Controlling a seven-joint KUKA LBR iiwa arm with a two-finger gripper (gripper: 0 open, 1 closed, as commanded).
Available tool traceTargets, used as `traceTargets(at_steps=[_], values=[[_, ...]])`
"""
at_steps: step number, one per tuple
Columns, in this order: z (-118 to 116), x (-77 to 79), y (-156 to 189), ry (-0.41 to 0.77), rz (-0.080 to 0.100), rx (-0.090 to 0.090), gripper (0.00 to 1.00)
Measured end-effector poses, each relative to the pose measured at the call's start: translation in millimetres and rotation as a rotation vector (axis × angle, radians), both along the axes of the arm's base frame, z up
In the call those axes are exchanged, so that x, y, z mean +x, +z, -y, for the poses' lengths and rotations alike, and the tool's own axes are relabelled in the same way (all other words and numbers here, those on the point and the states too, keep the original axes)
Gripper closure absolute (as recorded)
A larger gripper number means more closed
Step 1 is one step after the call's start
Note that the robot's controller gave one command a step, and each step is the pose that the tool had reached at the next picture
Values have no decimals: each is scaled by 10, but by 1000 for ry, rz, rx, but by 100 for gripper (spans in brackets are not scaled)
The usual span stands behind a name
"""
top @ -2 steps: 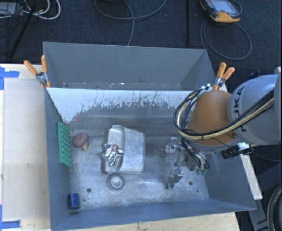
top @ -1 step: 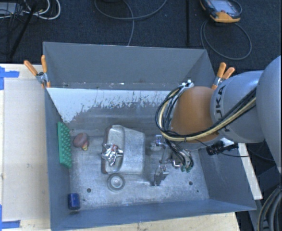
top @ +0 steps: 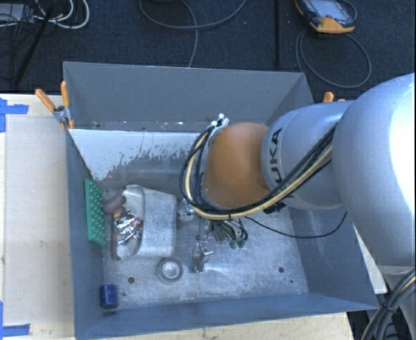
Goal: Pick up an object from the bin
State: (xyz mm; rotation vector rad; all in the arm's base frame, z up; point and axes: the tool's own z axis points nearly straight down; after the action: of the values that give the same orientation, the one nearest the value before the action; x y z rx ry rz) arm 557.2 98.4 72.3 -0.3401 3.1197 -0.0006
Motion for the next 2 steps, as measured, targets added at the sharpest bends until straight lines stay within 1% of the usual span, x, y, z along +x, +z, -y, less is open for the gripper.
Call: traceTargets(at_steps=[1, 2], values=[[363, 643, 470, 126, 3, -1, 0], [-484, 355, 662, 254, -2, 4, 0]])
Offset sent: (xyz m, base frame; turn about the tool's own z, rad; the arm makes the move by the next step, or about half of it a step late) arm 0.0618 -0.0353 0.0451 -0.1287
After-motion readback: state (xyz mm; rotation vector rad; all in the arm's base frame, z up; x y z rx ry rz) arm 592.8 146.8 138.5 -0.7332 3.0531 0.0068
